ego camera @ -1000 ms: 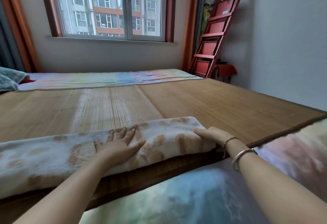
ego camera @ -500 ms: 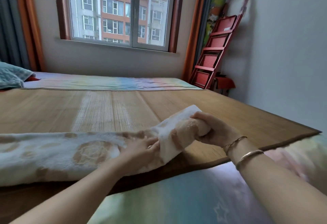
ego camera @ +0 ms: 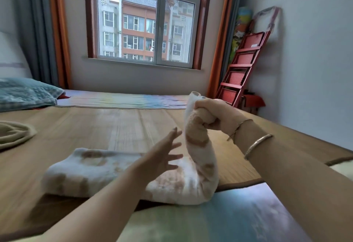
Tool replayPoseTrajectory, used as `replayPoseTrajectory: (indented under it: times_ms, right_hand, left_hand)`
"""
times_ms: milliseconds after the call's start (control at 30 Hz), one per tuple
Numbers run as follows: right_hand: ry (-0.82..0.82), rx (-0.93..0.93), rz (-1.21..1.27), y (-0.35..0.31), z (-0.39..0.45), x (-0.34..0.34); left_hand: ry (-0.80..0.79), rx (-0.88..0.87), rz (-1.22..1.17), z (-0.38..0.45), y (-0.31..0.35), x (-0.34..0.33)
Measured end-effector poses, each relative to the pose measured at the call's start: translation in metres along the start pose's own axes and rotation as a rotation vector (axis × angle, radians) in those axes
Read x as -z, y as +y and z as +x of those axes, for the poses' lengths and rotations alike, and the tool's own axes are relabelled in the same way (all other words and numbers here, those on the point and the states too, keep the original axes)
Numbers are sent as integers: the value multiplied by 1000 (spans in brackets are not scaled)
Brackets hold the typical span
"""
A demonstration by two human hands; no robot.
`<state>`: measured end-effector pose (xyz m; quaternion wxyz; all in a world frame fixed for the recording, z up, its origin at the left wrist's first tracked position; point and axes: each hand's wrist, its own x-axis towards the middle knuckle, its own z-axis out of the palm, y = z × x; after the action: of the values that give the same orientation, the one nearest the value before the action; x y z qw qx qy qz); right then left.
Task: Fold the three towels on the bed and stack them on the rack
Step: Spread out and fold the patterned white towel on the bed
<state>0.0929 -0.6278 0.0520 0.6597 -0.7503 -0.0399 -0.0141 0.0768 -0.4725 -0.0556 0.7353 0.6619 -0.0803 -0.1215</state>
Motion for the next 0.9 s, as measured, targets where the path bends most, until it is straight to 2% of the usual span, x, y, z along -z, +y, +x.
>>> replayPoseTrajectory:
  times_ms: [100, 200, 300, 367, 467, 533, 600, 667, 767, 833, 900]
  right_hand:
    - [-46, 152, -108, 0, 7, -73]
    - [-48, 242, -258, 2, 18, -141]
    - [-130, 289, -374, 5, 13, -205]
    - [-245, 231, -348, 10, 8, -237]
    - [-514, -79, -222, 16, -1, -265]
    - [-510, -132, -232, 25, 1, -265]
    - [-374, -59, -239, 34, 13, -252]
    - [-222, 73, -302, 36, 23, -231]
    - [-19, 330, -721, 41, 39, -193]
    - [-33, 315, -915, 47, 45, -173]
    - [-58, 271, -1051, 55, 49, -163]
  left_hand:
    - [128, -26, -21, -21, 8, 58]
    - [238, 24, -22, -42, 14, 115]
    - [346, 99, -10, -66, 13, 165]
    - [434, 157, -57, -76, 9, 189]
    - [509, 281, -410, -83, 1, 225]
    - [515, 341, -589, -85, -3, 241]
    - [545, 392, -474, -80, 0, 243]
    - [542, 430, -243, -71, 6, 238]
    - [510, 433, 194, -56, 14, 229]
    - [532, 323, 444, -46, 23, 228]
    - [608, 211, 530, -45, 33, 232]
